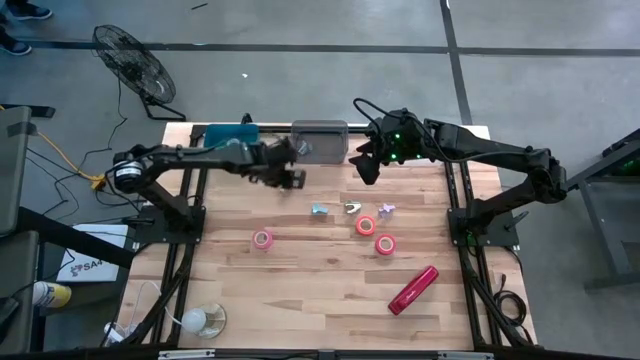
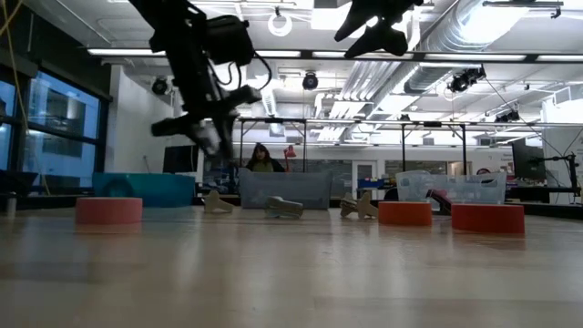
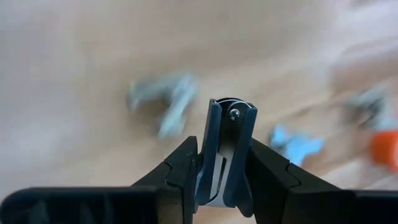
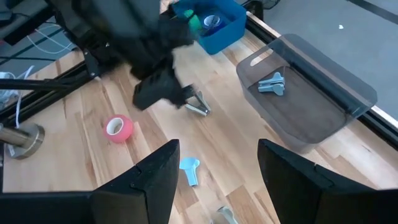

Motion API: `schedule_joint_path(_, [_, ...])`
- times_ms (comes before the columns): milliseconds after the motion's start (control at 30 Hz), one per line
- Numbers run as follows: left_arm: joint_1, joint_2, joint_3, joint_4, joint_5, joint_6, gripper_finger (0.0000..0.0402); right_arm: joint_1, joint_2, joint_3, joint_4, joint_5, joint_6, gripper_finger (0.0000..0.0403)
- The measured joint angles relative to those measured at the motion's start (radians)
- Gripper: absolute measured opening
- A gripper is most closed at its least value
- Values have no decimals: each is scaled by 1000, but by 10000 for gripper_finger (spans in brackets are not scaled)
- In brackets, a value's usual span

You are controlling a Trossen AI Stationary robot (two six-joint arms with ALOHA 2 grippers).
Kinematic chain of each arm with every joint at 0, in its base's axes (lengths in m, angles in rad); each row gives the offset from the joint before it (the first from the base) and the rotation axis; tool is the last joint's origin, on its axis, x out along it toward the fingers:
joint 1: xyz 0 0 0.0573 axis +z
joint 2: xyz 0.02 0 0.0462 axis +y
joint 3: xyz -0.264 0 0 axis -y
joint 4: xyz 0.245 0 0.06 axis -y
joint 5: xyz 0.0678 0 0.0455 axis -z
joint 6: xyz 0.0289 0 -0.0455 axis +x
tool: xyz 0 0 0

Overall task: Pick and place Stapler, Stapler remover, tape
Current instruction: Put the black staple remover into the black bin

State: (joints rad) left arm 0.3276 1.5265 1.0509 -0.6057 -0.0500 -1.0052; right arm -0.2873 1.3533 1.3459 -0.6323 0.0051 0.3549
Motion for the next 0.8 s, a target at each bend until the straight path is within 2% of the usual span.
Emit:
schedule_joint_path(233, [124,0,39,193,56,168,98,0,0,0,0,14,38,209])
schedule_joint_path(500, [245,2,49,305,21,198,98,0,0,0,1,77,77,209])
schedule_joint_path(667, [277,58,50,402,66,227,98,0,0,0,2,99,103,209])
schedule_joint_path(800, [287,117,50,443,62,227,98,0,0,0,3,101,120,209])
